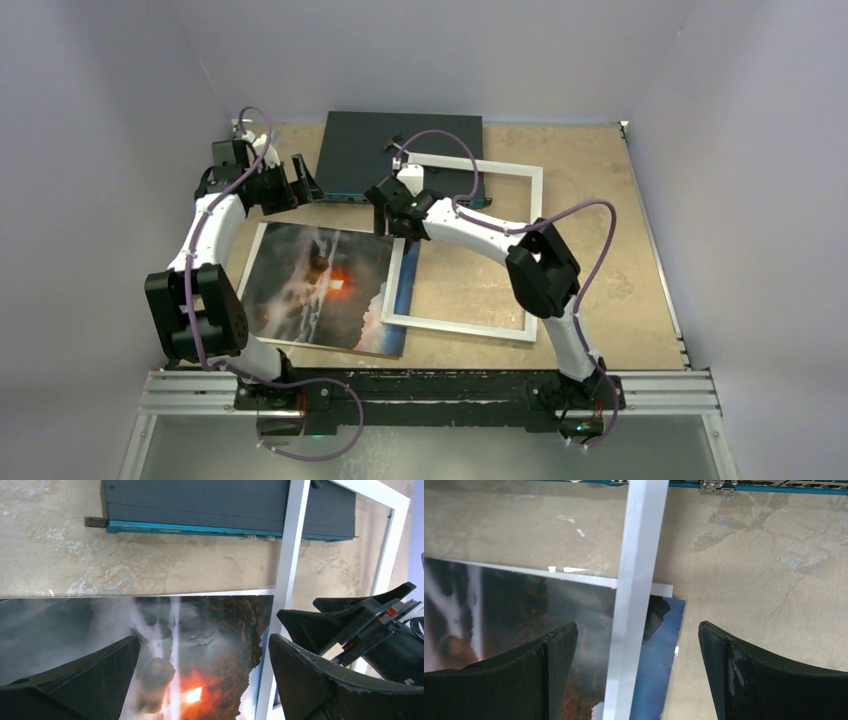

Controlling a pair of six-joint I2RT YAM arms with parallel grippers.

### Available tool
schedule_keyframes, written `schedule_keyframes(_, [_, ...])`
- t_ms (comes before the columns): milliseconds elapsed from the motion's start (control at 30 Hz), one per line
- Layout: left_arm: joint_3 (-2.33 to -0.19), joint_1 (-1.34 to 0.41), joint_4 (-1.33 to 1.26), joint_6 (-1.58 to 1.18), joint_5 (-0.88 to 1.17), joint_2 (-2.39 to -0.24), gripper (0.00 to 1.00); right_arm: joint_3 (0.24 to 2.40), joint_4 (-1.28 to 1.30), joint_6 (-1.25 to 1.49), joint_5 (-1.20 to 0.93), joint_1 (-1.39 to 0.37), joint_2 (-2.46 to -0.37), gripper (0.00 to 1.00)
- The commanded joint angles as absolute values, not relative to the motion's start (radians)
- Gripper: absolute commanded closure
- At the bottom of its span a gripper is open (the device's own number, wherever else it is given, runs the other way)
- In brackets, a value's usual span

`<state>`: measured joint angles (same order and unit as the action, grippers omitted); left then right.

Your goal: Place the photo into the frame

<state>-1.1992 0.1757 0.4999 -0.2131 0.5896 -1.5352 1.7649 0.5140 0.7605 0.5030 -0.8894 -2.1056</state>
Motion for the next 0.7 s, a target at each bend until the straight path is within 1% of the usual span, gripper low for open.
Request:
schedule_keyframes(0, [-1.221, 0.185, 0.526, -0.189, 0.529, -1.491, 0.01, 1.799, 0.507, 0.792, 0.568, -0.880, -2.114, 0.09])
schedule_keyframes(133, [-1.222, 0.185, 0.542, -0.192, 0.533, -1.497, 0.01, 1.808, 0.514, 0.817, 0.572, -0.881, -2.159, 0.13])
schedule_keyframes(333, [-1.199, 0.185, 0.542, -0.189, 0.547, -1.493, 0.01, 1.785, 0.447, 0.832, 0.584, -0.887, -2.192, 0.20])
schedule_keyframes(500, [-1.186, 0.184, 0.564, -0.168, 0.573, -1.507, 0.00, 1.786, 0.381, 0.832, 0.590, -0.887, -2.222, 0.32])
schedule_keyframes(667, [-1.182, 0.184, 0.590, -0.146, 0.584, -1.506, 0.00, 1.833, 0.390, 0.838, 0.603, -0.886, -2.283, 0.33])
